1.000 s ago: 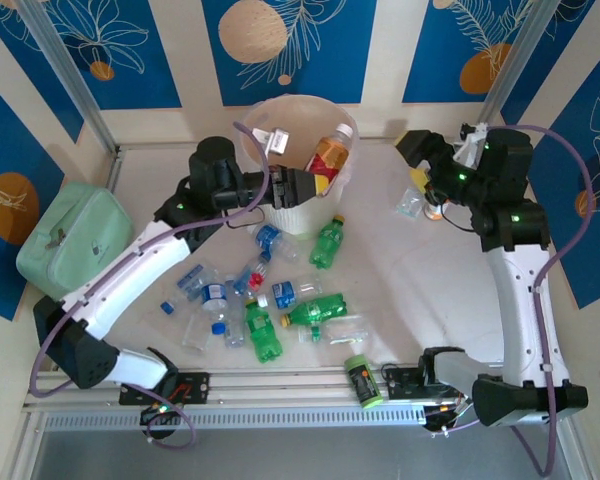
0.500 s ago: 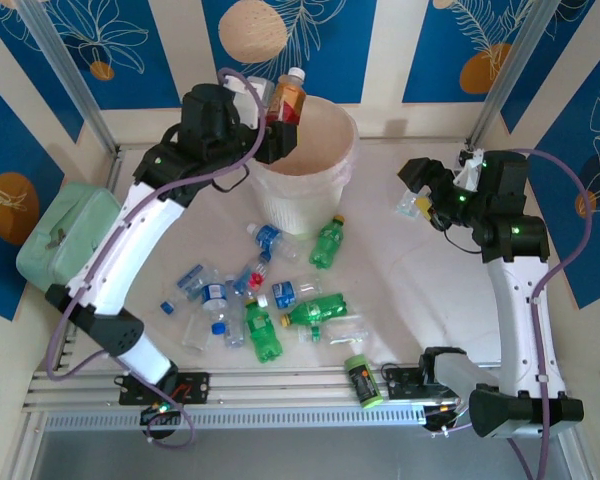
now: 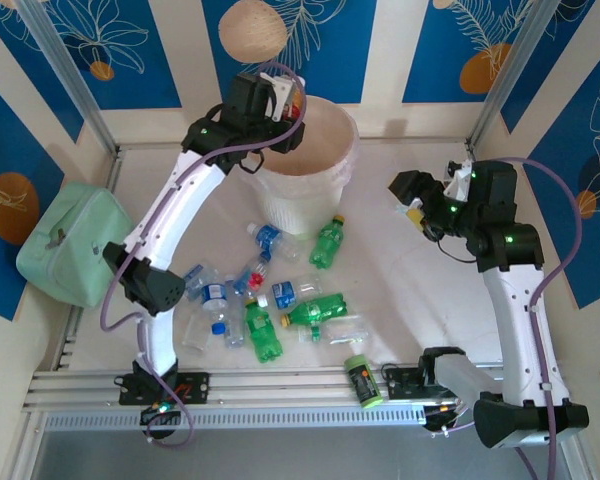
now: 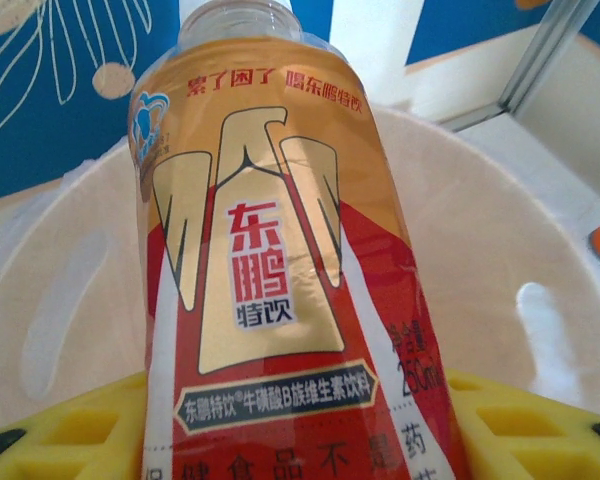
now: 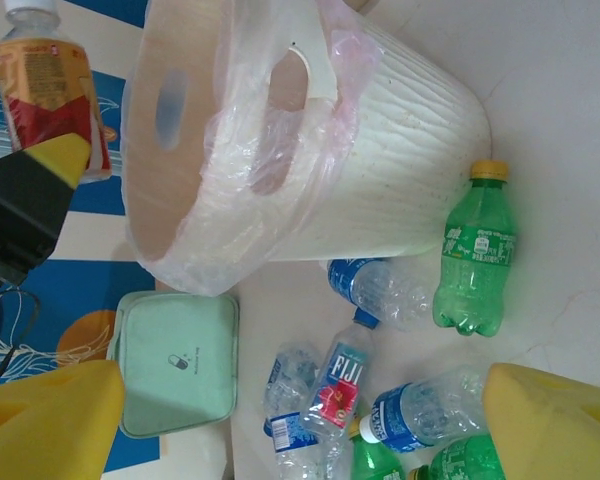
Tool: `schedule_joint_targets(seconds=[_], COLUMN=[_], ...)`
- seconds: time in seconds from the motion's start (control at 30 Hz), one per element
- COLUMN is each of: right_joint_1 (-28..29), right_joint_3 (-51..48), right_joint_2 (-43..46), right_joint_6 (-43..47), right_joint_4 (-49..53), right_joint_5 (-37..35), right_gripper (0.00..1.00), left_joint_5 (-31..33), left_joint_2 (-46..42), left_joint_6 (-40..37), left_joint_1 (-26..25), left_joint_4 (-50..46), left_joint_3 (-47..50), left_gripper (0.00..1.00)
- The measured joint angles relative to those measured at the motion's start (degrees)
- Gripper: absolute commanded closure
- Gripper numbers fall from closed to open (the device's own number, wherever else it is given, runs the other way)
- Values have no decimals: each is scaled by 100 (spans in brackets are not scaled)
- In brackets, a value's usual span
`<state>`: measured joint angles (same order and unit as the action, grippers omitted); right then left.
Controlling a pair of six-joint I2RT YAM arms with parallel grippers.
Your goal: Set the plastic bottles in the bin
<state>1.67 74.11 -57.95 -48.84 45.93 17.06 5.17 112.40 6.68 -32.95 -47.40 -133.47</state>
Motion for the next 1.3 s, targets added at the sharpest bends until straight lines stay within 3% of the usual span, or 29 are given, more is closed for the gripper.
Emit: schedule_joint_targets(seconds=[0.3, 0.4, 0.63, 0.93, 1.1, 1.3], right_joint_1=[175, 216, 315, 479, 892, 1558], right_joint_3=[0, 0, 0, 26, 162, 164], right_joint_2=[11, 11, 11, -35, -188, -256], right_joint_6=[0, 0, 0, 57, 140, 223], right_joint_4=[2, 2, 9, 149, 264, 422], right_joint_5=[-76, -127, -210, -391, -734, -1303], right_gripper=[8, 8, 8, 8, 8, 9], left_joint_5=[284, 317, 396, 415, 361, 256], left_joint_2=[348, 356, 356, 243, -544, -2308], left_joint_6=[-118, -120, -94, 15, 295, 708], left_joint_1=[7, 9, 11, 11, 11, 11], left_joint_4=[-162, -170, -168, -151, -31, 483], left_joint_3=[-31, 48, 247, 282, 778, 2253], left_gripper=[53, 46, 19, 13, 14, 14])
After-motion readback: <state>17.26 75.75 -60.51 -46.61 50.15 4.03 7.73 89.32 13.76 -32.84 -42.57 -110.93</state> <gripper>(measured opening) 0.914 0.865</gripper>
